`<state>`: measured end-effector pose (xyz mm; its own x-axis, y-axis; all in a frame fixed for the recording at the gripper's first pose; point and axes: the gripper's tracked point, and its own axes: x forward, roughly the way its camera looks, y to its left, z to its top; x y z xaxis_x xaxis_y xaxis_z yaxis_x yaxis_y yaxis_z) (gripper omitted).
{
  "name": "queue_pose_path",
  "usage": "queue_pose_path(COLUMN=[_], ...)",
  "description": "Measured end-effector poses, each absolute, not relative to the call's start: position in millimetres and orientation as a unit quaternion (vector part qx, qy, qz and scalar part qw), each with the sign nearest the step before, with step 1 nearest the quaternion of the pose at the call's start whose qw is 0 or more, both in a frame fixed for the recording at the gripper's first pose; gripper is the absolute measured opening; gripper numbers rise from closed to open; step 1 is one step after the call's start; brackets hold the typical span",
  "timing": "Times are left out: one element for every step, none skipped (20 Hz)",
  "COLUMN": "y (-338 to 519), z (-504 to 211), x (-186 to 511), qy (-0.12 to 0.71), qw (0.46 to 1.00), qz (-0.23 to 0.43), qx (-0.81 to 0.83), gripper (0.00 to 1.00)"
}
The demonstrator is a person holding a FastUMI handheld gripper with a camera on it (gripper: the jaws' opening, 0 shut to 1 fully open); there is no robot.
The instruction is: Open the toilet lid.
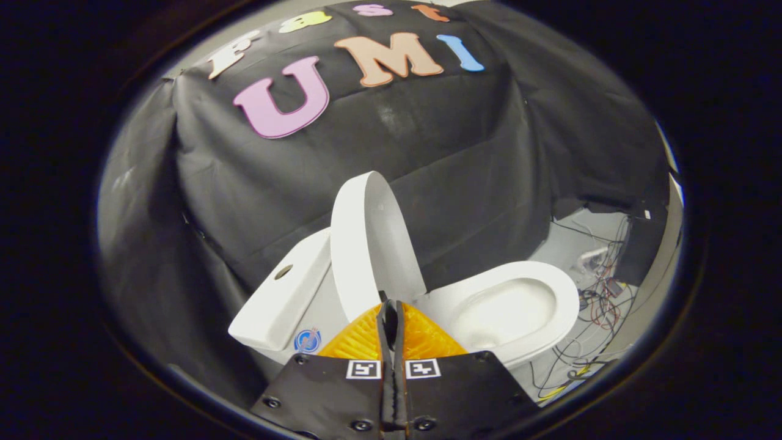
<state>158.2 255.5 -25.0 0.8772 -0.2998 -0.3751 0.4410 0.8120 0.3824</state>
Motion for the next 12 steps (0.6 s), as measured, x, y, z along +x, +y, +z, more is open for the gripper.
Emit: queue_pose_path(y=[260.6,264.7,268.7,272.6,275.3,279.1,283.5,290.6,295.7,302.2,308.7,315.5], z=[-23.2,-23.5,-21.8,-22.2,-20.3,-17.1,-13.6,-15.0,-13.8,-13.3,-12.7,-12.4], x=[160.8,162.2,163.7,167.1,169.4,175.6,180.0,182.4,186.1,187.8,190.4,193.4], qy=[0.152,0.154,0.154,0.154,0.155,0.158,0.157,0.161,0.161,0.164,0.165,0.168], qw=[0.942,0.944,0.945,0.947,0.948,0.949,0.951,0.951,0.953,0.955,0.957,0.958], qz=[-0.194,-0.192,-0.191,-0.191,-0.191,-0.185,-0.183,-0.179,-0.177,-0.174,-0.171,-0.168], qx=[0.227,0.222,0.217,0.209,0.201,0.198,0.195,0.193,0.186,0.177,0.168,0.159], gripper=[0.01,0.01,0.01,0.01,0.01,0.01,0.04,0.04,0.04,0.04,0.04,0.04])
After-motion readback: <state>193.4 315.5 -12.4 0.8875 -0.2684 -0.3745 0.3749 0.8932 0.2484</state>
